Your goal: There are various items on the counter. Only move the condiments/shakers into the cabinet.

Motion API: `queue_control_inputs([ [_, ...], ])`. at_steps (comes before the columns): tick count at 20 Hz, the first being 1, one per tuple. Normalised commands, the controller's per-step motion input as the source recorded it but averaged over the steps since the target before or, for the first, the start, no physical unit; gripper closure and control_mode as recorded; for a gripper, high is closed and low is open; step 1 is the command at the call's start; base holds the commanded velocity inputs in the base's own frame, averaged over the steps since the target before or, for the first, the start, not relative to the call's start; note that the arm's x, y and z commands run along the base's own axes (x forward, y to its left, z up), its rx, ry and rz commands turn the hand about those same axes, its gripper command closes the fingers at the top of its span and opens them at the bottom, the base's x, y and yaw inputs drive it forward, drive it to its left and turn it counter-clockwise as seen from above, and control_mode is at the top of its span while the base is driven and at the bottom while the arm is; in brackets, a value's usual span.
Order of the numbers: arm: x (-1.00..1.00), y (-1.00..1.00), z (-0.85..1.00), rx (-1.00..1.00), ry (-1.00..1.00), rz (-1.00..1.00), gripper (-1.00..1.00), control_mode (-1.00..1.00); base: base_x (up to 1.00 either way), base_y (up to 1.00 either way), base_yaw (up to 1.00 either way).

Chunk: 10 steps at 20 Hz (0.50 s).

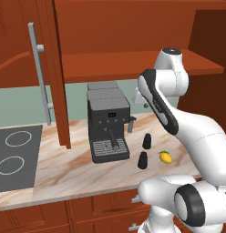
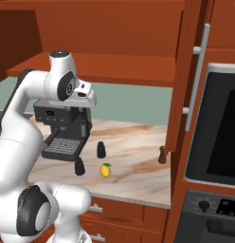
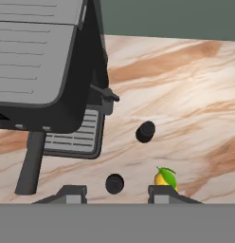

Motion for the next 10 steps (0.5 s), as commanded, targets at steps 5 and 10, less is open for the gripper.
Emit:
queue_control_inputs([
  [5, -0.01, 0.0, 0.0, 0.0, 0.0, 0.0, -1.0, -1.0, 0.0, 0.0, 0.0],
  [10, -0.42, 0.0, -0.02, -0.01, -0.03, 0.0, -1.0, -1.0, 0.0, 0.0, 0.0],
])
